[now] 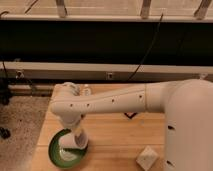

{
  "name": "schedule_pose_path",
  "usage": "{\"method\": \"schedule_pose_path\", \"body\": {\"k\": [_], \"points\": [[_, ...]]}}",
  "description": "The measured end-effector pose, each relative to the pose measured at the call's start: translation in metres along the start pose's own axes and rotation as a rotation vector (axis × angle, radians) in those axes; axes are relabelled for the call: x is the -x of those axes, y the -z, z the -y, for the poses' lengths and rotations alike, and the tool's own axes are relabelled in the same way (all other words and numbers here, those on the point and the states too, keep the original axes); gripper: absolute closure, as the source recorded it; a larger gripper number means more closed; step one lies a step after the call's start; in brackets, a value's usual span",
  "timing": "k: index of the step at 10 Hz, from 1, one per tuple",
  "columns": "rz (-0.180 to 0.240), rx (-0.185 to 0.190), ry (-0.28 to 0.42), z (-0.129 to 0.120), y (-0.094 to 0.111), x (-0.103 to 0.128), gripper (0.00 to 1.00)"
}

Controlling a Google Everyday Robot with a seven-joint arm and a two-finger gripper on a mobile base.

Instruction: Place the ceramic cup in the ceramic bowl

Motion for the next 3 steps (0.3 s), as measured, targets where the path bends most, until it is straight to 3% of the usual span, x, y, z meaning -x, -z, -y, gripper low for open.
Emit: {"method": "schedule_pose_path", "body": {"k": [2,3], "points": [[0.000,-0.001,-0.001,-0.0004,-0.0001,-0.0014,0.47],[-0.001,-0.003,-0.004,-0.0014,0.0023,-0.0034,0.38]]}}
